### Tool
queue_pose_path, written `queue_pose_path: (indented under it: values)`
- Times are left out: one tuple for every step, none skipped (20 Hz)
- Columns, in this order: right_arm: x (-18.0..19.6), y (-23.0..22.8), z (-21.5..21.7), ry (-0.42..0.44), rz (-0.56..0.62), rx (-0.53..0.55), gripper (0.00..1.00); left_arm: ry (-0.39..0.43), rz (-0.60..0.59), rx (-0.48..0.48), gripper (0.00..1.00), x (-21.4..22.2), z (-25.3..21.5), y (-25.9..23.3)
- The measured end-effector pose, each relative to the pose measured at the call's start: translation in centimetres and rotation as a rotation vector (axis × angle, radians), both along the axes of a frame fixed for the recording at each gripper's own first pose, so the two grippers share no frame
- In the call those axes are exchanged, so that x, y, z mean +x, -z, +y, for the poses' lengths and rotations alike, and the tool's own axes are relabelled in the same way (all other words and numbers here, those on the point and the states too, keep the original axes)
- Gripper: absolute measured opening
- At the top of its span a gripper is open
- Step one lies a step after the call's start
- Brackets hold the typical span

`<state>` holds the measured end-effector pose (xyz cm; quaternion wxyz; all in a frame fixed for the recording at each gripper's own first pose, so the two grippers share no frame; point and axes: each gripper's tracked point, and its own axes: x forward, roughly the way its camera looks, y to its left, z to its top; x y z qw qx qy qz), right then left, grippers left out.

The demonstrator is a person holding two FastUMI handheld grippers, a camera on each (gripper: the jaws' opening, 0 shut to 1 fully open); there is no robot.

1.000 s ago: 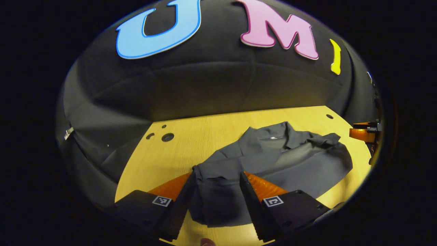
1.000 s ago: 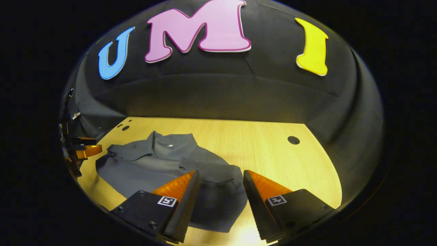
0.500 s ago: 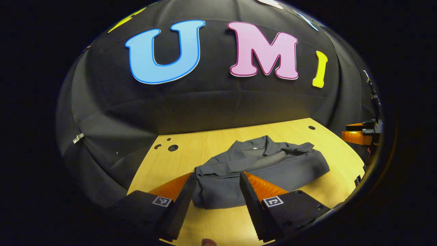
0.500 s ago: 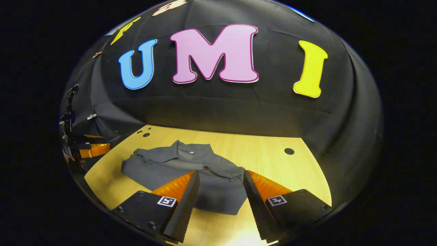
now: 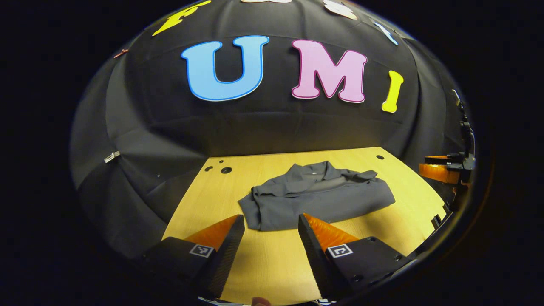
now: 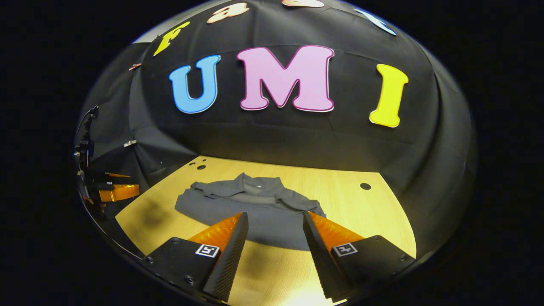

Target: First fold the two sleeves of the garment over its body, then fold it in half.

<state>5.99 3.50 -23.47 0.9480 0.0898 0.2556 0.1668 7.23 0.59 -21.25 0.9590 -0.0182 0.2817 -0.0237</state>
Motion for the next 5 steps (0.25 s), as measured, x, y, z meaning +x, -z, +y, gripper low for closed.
queue_pose_path:
  values:
    - [-0.6, 0.3, 0.6, -0.016, 0.009, 0.003, 0.81, -0.014, 0.01, -0.007, 0.82, -0.8, 0.1, 0.3]
    - [-1.1, 0.5, 0.9, -0.025, 0.017, 0.0, 0.81, -0.03, 0.021, -0.015, 0.82, -1.5, 0.2, 0.6]
    - [-1.4, 0.8, 1.2, -0.033, 0.023, -0.005, 0.82, -0.043, 0.03, -0.021, 0.82, -2.0, 0.2, 0.8]
    - [-1.9, 1.3, 1.6, -0.044, 0.034, -0.018, 0.82, -0.052, 0.037, -0.023, 0.82, -2.6, 0.2, 1.1]
    - [-2.4, 2.2, 1.8, -0.058, 0.054, -0.039, 0.81, -0.06, 0.042, -0.022, 0.82, -3.0, 0.4, 1.3]
